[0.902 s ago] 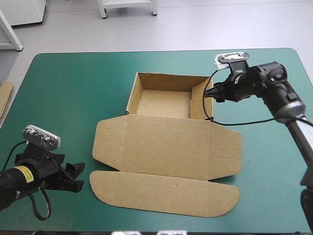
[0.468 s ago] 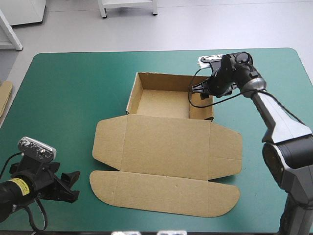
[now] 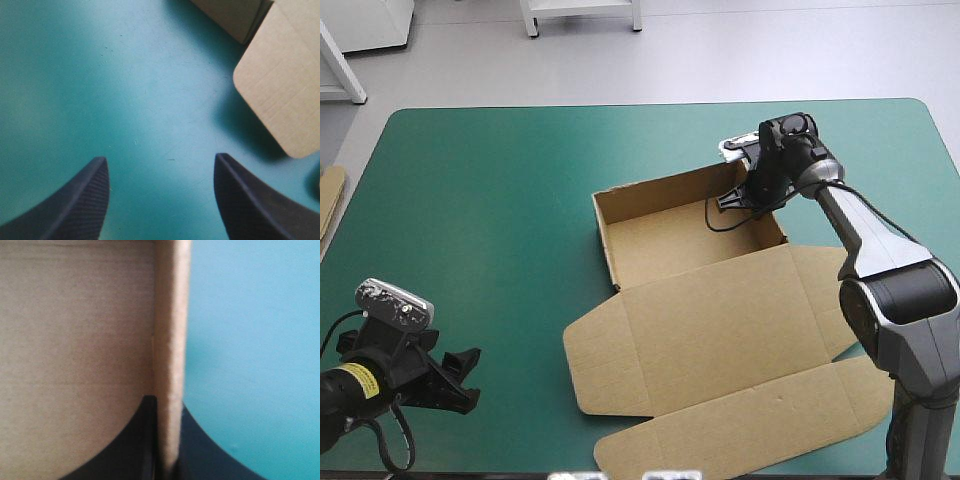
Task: Fold the box
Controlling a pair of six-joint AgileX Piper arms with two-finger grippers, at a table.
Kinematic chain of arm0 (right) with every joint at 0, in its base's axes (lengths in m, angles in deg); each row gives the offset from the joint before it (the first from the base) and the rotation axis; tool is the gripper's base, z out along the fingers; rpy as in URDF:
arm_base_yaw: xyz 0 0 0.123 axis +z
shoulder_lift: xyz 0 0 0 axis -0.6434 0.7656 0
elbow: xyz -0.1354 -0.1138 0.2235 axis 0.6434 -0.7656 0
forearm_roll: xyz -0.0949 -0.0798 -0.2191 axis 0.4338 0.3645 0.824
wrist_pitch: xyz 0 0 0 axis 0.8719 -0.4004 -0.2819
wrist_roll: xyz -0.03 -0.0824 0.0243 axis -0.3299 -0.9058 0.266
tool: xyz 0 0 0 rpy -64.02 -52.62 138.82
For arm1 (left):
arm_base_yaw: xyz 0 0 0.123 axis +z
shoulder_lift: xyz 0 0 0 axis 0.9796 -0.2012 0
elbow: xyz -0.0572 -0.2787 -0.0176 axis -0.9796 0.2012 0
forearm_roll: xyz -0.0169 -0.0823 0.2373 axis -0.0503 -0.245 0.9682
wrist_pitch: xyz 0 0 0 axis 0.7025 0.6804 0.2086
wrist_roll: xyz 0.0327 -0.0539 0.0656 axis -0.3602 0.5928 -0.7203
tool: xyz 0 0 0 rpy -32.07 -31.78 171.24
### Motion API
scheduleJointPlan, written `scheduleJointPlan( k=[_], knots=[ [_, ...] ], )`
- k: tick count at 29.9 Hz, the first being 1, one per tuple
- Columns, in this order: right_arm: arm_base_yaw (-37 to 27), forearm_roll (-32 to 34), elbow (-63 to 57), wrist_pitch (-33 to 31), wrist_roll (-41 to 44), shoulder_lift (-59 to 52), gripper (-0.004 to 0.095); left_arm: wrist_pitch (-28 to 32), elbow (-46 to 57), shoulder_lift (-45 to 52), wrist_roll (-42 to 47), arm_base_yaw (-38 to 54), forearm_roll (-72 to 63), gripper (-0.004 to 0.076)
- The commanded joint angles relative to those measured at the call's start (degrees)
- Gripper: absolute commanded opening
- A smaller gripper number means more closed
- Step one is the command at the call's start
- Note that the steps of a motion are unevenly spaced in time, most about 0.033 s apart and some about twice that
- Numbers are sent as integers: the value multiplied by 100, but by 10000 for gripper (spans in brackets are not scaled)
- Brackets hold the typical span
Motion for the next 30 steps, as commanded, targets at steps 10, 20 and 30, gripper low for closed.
scheduleJointPlan(
  k=[10,20,30],
  knots=[
    [-1998,1511,137,14,-430,-624,-19,225,-127,-15,-8,-26,83,441],
    [-3490,1425,137,885,-757,-571,-19,250,-127,-15,-8,-26,125,441],
    [-3715,1199,165,1161,-804,-13,13,259,-127,-15,-8,-26,125,441]
  ],
)
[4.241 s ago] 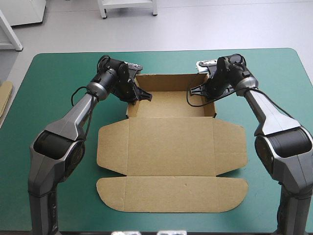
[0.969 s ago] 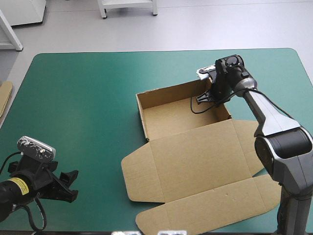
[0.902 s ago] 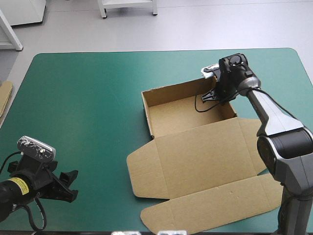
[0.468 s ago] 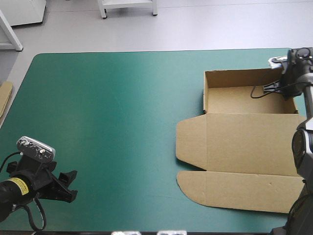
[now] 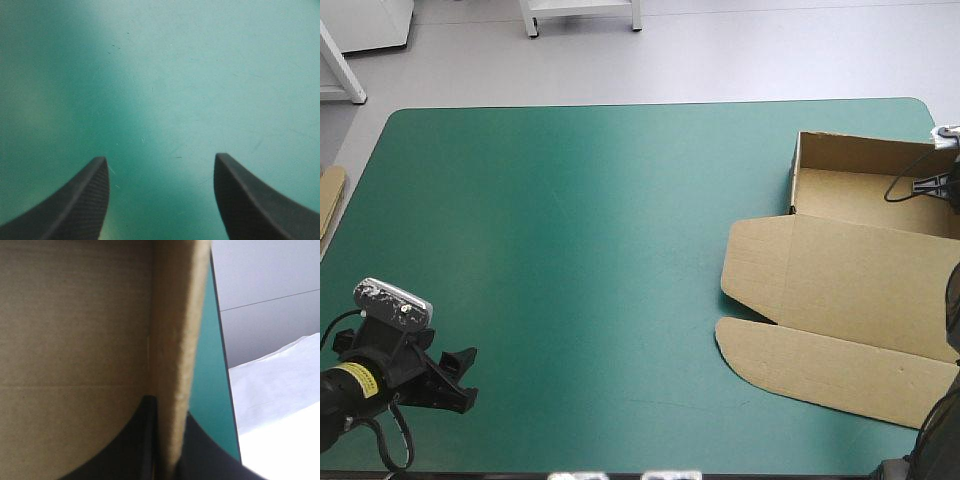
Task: Fold the box
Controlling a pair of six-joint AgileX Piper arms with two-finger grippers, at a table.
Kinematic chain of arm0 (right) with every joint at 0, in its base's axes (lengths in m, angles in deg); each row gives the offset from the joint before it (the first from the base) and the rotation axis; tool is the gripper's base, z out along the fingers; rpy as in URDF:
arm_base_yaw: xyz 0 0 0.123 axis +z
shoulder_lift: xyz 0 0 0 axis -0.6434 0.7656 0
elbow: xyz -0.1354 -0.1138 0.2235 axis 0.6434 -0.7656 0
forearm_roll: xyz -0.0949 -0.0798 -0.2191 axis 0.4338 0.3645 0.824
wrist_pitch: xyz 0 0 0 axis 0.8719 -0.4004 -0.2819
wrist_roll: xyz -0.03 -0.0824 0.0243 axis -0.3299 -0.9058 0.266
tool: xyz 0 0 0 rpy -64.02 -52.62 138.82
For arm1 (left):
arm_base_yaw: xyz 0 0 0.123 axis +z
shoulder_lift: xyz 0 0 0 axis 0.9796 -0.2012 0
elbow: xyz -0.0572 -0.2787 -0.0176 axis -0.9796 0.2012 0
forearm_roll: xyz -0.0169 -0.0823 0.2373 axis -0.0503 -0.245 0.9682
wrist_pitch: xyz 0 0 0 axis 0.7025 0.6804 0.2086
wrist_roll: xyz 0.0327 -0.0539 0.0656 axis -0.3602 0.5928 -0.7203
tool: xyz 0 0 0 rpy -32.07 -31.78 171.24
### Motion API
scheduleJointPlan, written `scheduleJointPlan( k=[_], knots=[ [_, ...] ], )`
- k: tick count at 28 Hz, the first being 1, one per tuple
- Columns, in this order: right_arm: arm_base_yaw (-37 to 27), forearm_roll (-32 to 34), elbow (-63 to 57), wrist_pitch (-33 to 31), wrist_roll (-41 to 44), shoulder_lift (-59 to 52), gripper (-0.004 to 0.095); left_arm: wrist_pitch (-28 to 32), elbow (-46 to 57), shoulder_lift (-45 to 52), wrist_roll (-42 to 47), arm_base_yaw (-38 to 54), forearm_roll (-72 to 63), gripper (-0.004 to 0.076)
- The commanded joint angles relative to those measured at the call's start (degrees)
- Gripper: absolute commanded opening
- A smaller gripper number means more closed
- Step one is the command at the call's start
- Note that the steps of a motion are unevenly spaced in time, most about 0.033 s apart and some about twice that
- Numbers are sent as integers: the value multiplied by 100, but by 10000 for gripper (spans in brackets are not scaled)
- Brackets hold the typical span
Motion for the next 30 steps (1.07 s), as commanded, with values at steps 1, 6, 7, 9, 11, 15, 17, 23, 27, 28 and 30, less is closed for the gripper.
scheduleJointPlan(
  k=[1,6,7,9,11,15,17,23,27,28,30],
  knots=[
    [-43,392,165,367,-62,-90,49,299,-127,-15,11,-26,2,441],
    [-43,392,197,386,-25,-77,437,302,-127,-15,11,-26,-7,441],
    [-43,377,241,395,36,-90,525,302,-127,-15,11,-26,-7,441],
    [-43,377,337,387,100,-131,633,314,-127,-15,11,-26,4,441],
    [-43,377,481,351,182,-207,660,337,-127,-15,11,-26,39,441],
    [-32,265,730,328,169,-492,652,325,-127,-15,11,-26,281,441],
    [-32,76,786,286,65,-651,652,249,-138,-15,11,-26,445,441],
    [-32,-1152,799,-136,-310,-1318,603,185,-198,150,127,-26,883,441],
    [42,-2575,787,-609,-732,-1730,566,294,-198,456,424,-26,1045,441],
    [220,-2876,787,-844,-884,-1912,537,358,-198,648,446,-26,1016,441],
    [606,-2898,787,-983,-1132,-2184,494,425,-198,966,472,-26,1000,441]
  ],
)
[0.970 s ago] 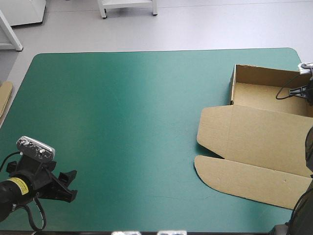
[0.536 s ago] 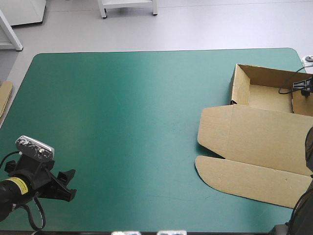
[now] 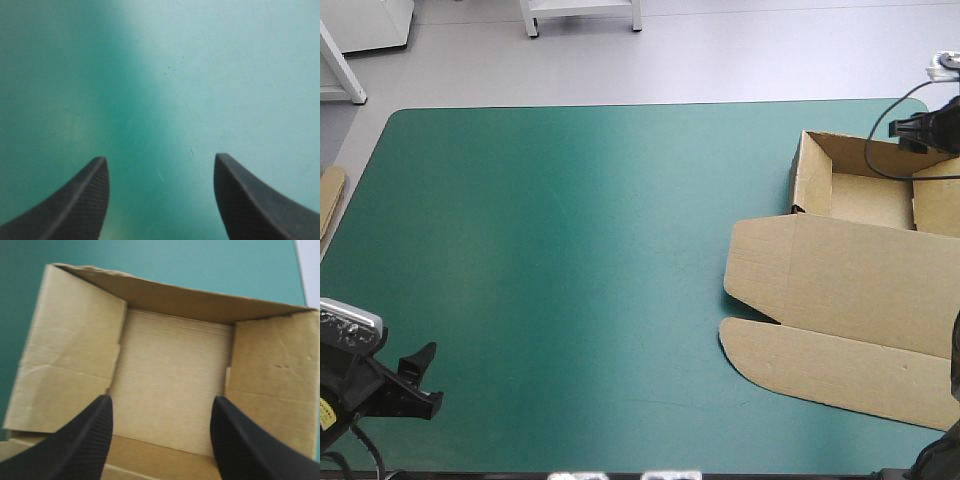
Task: Fold the box
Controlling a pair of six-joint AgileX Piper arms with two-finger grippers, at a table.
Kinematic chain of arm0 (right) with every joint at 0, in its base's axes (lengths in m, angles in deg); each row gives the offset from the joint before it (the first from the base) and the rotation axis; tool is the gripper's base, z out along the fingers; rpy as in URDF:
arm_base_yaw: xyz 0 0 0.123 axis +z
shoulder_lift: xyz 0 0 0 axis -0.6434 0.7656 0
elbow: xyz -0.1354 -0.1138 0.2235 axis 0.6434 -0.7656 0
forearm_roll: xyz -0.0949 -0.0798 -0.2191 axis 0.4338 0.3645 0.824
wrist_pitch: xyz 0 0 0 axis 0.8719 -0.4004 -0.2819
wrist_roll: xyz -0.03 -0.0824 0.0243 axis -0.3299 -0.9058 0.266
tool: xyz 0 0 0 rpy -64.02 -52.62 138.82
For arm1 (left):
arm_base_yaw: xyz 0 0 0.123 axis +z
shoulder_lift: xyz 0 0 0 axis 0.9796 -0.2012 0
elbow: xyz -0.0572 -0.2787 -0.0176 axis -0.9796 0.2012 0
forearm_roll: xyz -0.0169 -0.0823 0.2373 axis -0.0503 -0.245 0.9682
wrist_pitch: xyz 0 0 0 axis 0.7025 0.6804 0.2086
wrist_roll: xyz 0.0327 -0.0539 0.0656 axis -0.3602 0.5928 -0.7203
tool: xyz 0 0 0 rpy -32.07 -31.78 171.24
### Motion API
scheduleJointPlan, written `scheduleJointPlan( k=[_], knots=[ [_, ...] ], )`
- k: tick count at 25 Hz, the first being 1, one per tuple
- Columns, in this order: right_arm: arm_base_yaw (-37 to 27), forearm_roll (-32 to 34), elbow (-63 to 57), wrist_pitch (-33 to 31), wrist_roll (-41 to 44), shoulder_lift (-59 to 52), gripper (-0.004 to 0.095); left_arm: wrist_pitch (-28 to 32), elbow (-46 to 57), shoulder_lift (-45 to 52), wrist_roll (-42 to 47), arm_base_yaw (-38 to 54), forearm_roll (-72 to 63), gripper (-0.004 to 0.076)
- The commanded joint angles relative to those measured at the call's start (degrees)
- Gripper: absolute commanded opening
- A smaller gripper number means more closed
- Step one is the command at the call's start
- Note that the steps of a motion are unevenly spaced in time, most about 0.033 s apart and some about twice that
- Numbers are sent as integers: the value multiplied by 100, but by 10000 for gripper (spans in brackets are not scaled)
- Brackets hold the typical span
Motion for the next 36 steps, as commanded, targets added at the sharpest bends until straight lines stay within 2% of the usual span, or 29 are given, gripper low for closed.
scheduleJointPlan(
  k=[1,5,10,15,18,20,26,30,36],
  knots=[
    [405,-262,185,-42,-348,-628,485,422,-189,261,100,-26,76,441],
    [1249,-311,185,-42,-395,-1402,427,424,-89,588,179,-26,138,412],
    [2388,-202,-931,93,-125,-2788,232,563,260,949,54,-26,75,402],
    [2897,-332,-3009,1221,-203,-4453,-14,971,498,1186,65,-26,-21,402],
    [2921,-346,-4114,1832,-255,-5321,-13,1195,678,1291,65,-26,-66,402],
    [2921,-377,-5270,2211,-483,-6187,-13,1444,975,1376,65,-26,-251,402],
    [2921,-377,-6931,2795,-479,-7526,-13,1778,1517,1399,-10,-26,-474,402],
    [2921,-377,-7755,3038,-372,-8258,-13,2009,1846,1399,-10,-26,-554,402],
    [2921,-437,-8656,3068,-186,-9135,-13,2191,2272,1399,-91,-26,-1216,402]
  ],
)
